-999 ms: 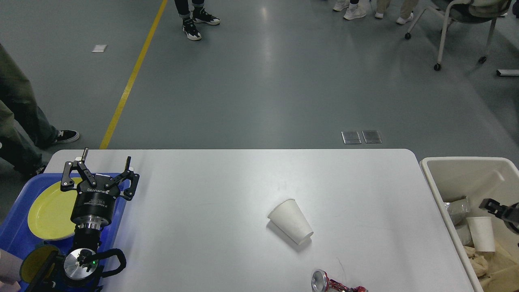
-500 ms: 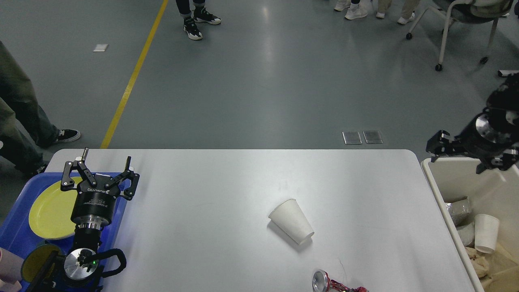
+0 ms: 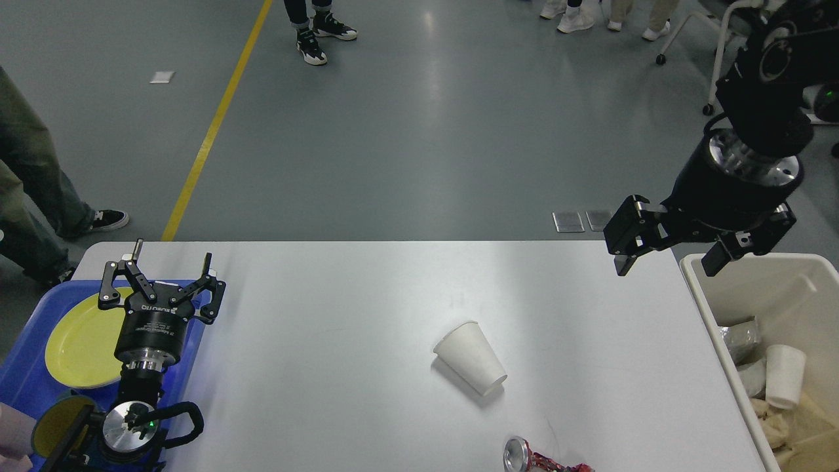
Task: Tidy desktop
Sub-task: 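Raise the right gripper and move it over the white paper cup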
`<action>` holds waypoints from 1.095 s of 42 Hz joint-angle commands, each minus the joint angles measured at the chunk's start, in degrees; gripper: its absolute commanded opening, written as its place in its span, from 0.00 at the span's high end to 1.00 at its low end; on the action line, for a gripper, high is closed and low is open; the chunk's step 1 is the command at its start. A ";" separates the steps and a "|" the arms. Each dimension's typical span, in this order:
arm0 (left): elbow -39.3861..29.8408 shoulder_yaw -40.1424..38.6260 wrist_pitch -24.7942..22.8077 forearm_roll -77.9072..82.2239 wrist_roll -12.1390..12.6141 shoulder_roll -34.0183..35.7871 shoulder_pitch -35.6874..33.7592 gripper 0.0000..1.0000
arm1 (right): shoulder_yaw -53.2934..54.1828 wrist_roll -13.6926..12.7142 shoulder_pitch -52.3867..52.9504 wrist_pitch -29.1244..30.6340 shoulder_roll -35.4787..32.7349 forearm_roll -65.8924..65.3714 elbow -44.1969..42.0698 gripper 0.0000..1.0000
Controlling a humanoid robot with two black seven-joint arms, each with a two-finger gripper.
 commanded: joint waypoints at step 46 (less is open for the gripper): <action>0.00 -0.02 0.01 0.01 0.09 -0.05 0.00 0.04 | 20.19 0.59 -43.46 -9.02 17.94 -11.58 -37.74 0.01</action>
